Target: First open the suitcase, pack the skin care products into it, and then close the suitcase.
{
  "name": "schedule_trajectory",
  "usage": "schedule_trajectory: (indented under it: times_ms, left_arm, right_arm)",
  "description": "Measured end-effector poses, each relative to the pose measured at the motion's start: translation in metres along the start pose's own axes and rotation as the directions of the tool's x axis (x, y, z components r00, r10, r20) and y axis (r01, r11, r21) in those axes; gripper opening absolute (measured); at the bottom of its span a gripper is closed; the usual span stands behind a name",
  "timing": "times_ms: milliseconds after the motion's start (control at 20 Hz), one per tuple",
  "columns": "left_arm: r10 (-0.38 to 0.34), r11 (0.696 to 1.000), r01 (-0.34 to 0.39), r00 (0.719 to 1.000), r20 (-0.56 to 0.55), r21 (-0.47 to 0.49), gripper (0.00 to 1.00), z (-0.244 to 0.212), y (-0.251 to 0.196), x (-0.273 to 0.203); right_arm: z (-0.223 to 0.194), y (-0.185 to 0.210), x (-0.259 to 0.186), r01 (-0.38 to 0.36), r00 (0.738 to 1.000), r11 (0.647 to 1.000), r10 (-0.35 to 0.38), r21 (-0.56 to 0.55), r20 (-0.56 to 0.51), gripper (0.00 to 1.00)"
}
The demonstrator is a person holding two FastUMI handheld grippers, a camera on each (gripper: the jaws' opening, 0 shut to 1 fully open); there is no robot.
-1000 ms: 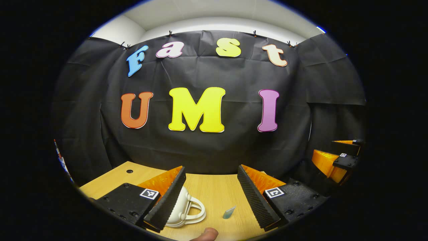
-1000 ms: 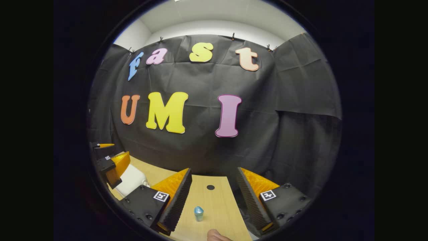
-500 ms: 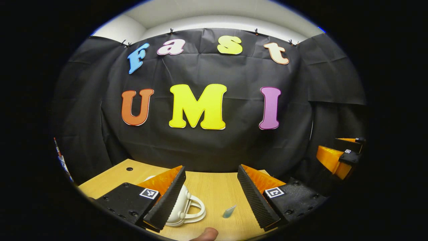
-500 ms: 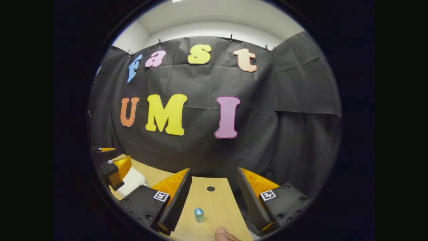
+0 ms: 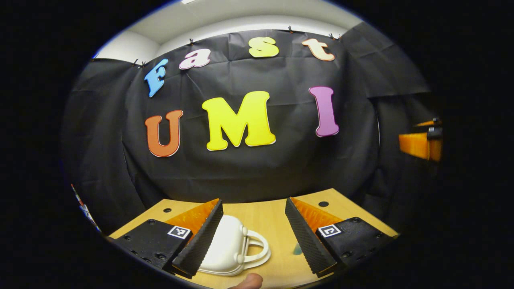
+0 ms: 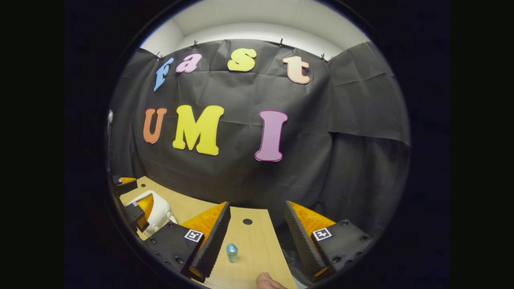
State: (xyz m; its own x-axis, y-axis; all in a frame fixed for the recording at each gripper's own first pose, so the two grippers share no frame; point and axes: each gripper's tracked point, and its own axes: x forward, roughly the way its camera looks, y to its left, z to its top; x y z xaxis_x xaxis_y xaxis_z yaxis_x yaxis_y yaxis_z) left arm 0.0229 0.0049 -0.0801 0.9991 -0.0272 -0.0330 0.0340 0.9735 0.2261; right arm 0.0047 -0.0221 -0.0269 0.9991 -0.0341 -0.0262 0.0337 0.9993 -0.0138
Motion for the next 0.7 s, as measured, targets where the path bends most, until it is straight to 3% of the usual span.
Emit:
schedule_trajectory:
  times_ms: [150,400,500,700]
  left_arm:
    - [-0.015,0.983,0.02,0.999,-0.031,0.18,0.99,-0.042,0.0,0.008]
    - [-0.062,0.913,0.103,0.991,-0.116,0.396,0.98,-0.114,-0.013,0.017]
    - [-0.044,0.864,0.108,0.989,-0.14,0.492,0.98,-0.132,-0.013,0.02]
    - [-0.044,0.738,0.167,0.979,-0.2,0.654,1.0,-0.165,-0.02,0.028]
  right_arm:
    - [-0.005,-0.01,-0.003,0.014,1.0,1.0,-0.013,0.005,-0.012,0.8]
    - [0.002,-0.031,-0.012,0.035,0.999,0.997,-0.037,0.069,0.032,0.8]
    - [-0.003,-0.035,-0.016,0.036,0.999,0.997,-0.038,0.067,0.022,0.8]
    - [-0.009,-0.039,-0.023,0.033,0.999,0.998,-0.034,0.06,0.012,0.8]
